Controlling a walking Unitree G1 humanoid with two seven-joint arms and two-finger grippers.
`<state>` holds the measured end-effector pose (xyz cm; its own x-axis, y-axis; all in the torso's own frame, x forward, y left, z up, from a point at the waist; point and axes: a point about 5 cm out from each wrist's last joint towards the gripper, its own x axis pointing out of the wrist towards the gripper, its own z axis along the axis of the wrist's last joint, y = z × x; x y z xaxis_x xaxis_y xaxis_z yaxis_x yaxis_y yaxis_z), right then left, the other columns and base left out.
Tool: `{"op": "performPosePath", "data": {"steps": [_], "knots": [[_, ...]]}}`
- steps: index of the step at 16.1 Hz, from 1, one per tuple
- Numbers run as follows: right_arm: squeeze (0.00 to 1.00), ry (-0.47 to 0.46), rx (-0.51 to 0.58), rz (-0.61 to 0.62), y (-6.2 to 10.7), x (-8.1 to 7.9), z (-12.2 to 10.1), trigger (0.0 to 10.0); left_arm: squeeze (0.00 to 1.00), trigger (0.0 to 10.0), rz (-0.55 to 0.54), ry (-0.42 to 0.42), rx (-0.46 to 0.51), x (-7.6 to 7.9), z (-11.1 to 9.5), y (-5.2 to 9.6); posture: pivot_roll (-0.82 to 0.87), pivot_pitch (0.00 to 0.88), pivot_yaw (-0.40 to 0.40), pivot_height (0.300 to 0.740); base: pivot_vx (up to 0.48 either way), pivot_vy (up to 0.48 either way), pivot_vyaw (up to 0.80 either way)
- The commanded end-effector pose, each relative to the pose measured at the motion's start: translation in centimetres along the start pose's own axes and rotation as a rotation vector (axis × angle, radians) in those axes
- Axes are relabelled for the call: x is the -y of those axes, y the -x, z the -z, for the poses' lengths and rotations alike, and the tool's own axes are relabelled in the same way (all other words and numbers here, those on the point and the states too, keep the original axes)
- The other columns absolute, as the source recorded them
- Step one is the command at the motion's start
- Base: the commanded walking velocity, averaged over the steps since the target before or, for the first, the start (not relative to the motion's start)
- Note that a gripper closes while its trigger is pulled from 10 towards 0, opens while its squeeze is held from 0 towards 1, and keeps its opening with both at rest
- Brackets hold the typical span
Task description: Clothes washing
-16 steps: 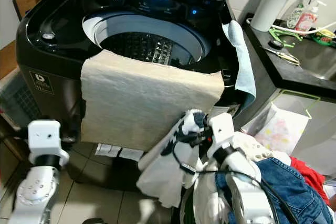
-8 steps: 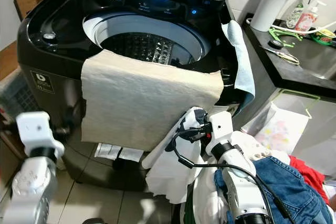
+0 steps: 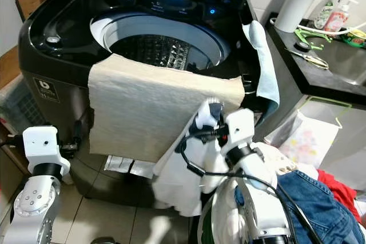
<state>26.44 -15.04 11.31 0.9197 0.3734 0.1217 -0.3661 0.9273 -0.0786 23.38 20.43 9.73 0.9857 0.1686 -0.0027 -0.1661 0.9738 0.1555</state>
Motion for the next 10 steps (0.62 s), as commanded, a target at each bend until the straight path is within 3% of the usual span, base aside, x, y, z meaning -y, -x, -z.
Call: {"op": "performPosePath", "data": {"steps": [1,4,6,8,10], "knots": [[0.0,0.016,-0.005,0.019,-0.2,0.6,-0.3,10.0,0.0,10.0,0.039,-0.005,0.004,0.8,0.0,0.0,0.18,0.0,-0.13,0.74,0.0,0.0,0.0],[0.0,0.018,0.083,0.024,-1.2,0.4,-2.6,10.0,0.0,10.0,0.026,-0.005,0.058,0.5,-1.2,-0.4,0.19,0.0,-0.133,0.74,0.0,0.0,0.0],[0.0,-0.005,0.067,0.051,-1.5,0.7,-2.8,10.0,0.0,10.0,0.022,0.008,0.073,0.7,-1.9,-0.7,0.19,0.0,-0.131,0.74,0.0,0.0,0.0],[0.0,-0.01,0.197,0.092,-3.9,2.1,-7.6,10.0,0.0,10.0,0.003,0.033,0.166,0.5,-6.7,-2.6,0.18,0.0,-0.123,0.74,0.0,0.0,0.0],[0.0,0.002,0.28,0.113,-5.1,3.1,-10.9,10.0,0.0,10.0,-0.016,0.069,0.251,-0.3,-10.1,-3.7,0.18,0.0,-0.119,0.74,0.0,0.0,0.0]]}}
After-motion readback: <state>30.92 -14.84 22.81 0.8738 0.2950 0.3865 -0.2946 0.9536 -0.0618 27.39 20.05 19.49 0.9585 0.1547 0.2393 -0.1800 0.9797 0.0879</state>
